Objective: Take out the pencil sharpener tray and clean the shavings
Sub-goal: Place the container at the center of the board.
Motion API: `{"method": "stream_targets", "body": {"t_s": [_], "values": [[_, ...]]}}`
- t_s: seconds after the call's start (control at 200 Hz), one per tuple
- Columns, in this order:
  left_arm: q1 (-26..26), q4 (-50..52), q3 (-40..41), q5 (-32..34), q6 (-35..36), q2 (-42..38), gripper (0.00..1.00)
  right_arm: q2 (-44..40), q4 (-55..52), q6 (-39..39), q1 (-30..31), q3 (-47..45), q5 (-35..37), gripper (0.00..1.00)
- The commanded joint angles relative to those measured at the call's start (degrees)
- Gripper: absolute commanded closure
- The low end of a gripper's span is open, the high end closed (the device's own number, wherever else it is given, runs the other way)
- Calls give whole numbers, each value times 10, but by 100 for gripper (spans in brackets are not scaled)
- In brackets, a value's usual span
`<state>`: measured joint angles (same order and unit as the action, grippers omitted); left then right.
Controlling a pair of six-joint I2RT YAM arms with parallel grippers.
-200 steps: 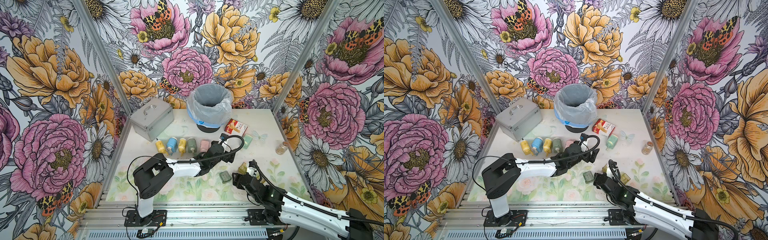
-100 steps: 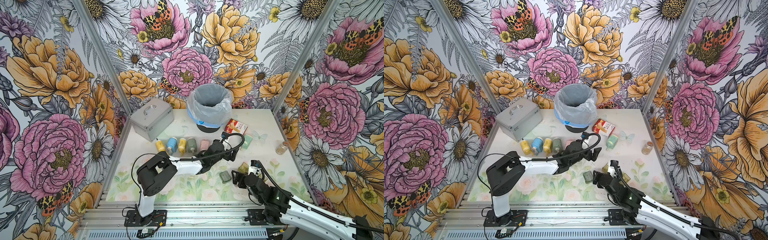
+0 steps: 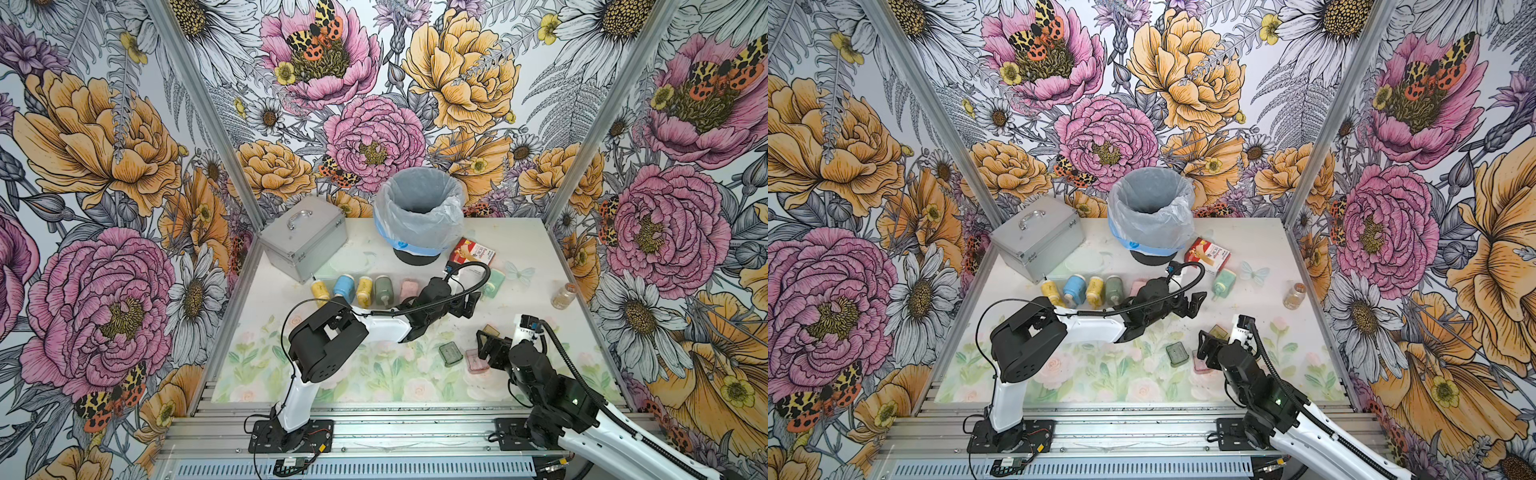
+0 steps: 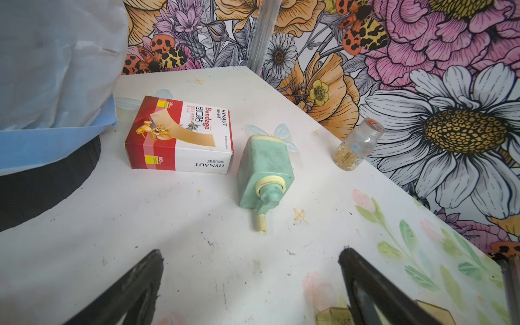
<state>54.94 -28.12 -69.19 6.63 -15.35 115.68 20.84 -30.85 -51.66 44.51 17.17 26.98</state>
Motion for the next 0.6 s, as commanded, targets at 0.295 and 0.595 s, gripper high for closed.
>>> {"method": "stream_targets", "body": {"t_s": [0.295,0.595], "values": [[-17,-2,-97,-37,-12,63,1,48,-20,41,-202,82,-178,10],[-27,0,-161,-68,-3,132,1,113,-17,50,-408,117,-362,11]]}}
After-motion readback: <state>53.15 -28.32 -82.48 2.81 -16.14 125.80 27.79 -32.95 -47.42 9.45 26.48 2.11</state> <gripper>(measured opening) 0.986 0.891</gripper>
